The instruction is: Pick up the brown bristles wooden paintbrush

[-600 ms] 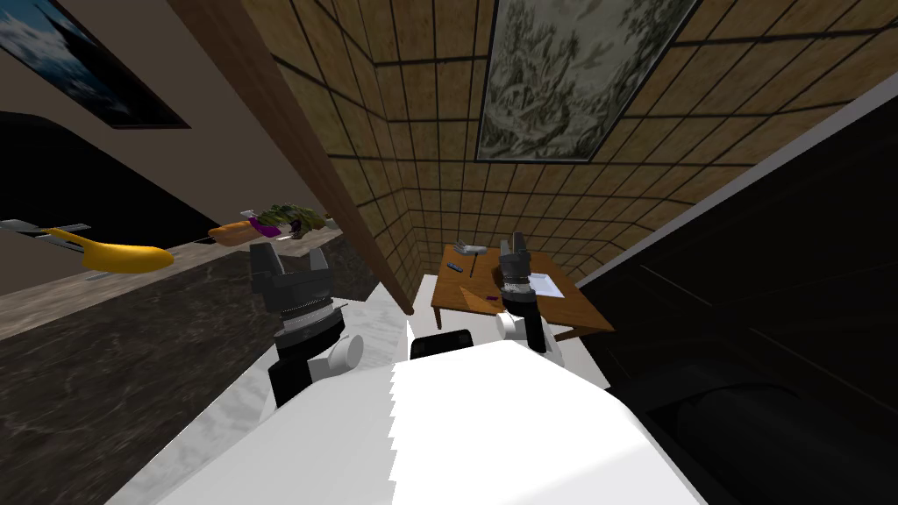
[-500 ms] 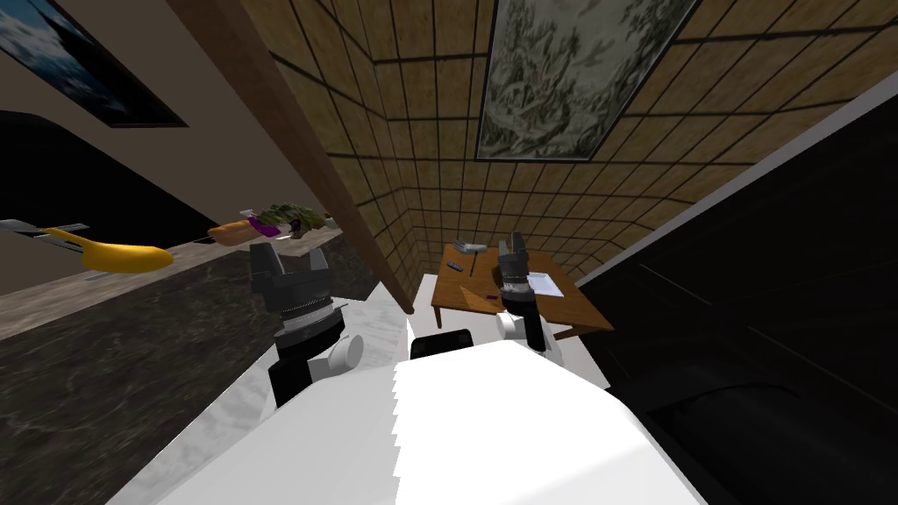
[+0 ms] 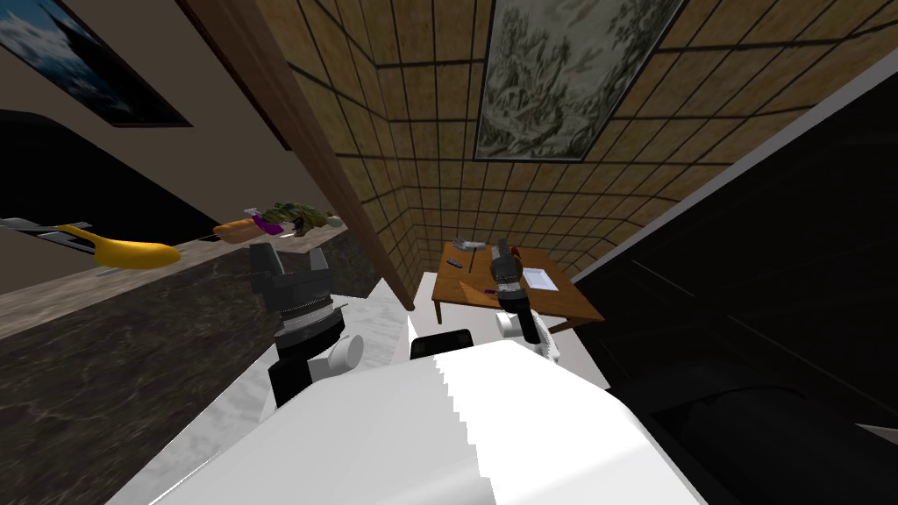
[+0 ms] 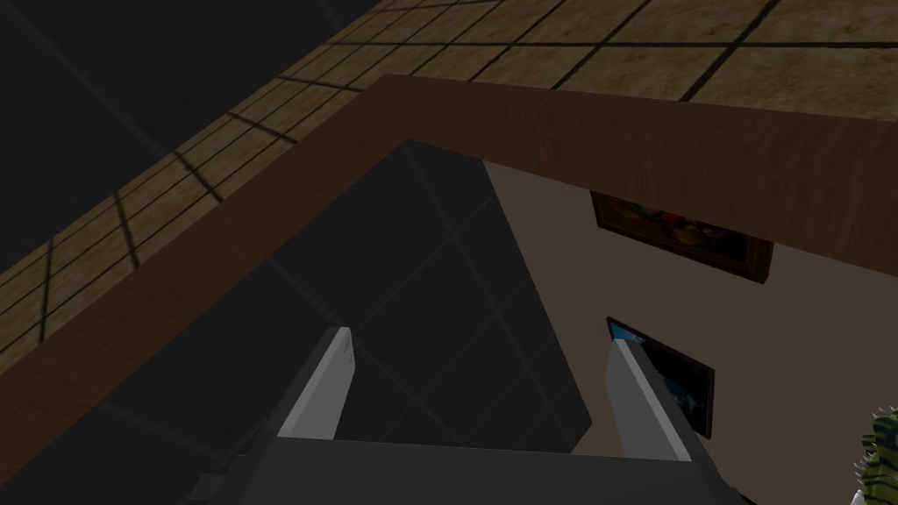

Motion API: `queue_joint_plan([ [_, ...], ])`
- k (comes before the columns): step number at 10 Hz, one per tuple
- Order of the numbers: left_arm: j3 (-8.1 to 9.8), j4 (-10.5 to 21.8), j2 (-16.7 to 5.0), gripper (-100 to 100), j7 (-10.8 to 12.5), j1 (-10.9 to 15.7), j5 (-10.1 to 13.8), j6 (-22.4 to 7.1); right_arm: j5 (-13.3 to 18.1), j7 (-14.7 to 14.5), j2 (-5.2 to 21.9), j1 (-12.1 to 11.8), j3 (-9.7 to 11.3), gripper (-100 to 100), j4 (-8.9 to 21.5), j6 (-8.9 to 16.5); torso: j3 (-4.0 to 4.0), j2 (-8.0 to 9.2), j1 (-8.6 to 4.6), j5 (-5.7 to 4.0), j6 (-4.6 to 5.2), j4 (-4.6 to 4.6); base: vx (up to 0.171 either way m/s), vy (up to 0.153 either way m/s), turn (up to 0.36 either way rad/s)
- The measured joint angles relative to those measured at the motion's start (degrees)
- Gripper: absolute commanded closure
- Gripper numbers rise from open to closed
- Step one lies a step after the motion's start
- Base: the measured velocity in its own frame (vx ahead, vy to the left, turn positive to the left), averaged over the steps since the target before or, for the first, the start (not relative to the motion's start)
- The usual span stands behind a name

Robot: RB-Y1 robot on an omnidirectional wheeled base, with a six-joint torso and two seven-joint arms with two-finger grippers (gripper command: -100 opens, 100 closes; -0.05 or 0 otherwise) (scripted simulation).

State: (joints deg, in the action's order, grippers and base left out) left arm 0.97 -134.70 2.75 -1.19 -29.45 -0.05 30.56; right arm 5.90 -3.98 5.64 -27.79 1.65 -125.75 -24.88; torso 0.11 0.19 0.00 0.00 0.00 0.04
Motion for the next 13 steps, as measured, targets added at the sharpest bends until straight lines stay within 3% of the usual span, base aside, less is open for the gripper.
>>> queue_joint_plan([
  [5, 0.00, 0.0, 0.0, 0, 0.0, 0.0, 0.0, 0.0, 2.1, 0.5, 3.4, 2.9, -1.1, -100, 7.4, 2.2, -0.02, -0.04, -0.04, -0.01, 0.00, -0.01, -0.043, 0.003, -0.010],
  [7, 0.00, 0.0, 0.0, 0, 0.0, 0.0, 0.0, 0.0, 3.6, 0.0, 3.4, 4.1, -0.6, -100, 11.0, 2.8, -0.04, -0.07, 0.01, 0.00, 0.00, -0.02, -0.050, 0.005, -0.023],
  [8, 0.00, 0.0, 0.0, 0, 0.0, 0.0, 0.0, 0.0, 4.6, 0.0, 4.2, 6.1, -0.9, -100, 13.2, 4.4, -0.01, -0.02, -0.01, 0.00, -0.01, 0.00, -0.051, -0.002, -0.007],
  [13, 0.00, 0.0, 0.0, 0, 0.0, 0.0, 0.0, 0.0, 7.8, 0.0, 5.5, 7.9, -0.9, -100, 20.1, 8.1, -0.03, -0.06, -0.01, 0.00, 0.01, -0.01, -0.034, -0.003, -0.010],
])
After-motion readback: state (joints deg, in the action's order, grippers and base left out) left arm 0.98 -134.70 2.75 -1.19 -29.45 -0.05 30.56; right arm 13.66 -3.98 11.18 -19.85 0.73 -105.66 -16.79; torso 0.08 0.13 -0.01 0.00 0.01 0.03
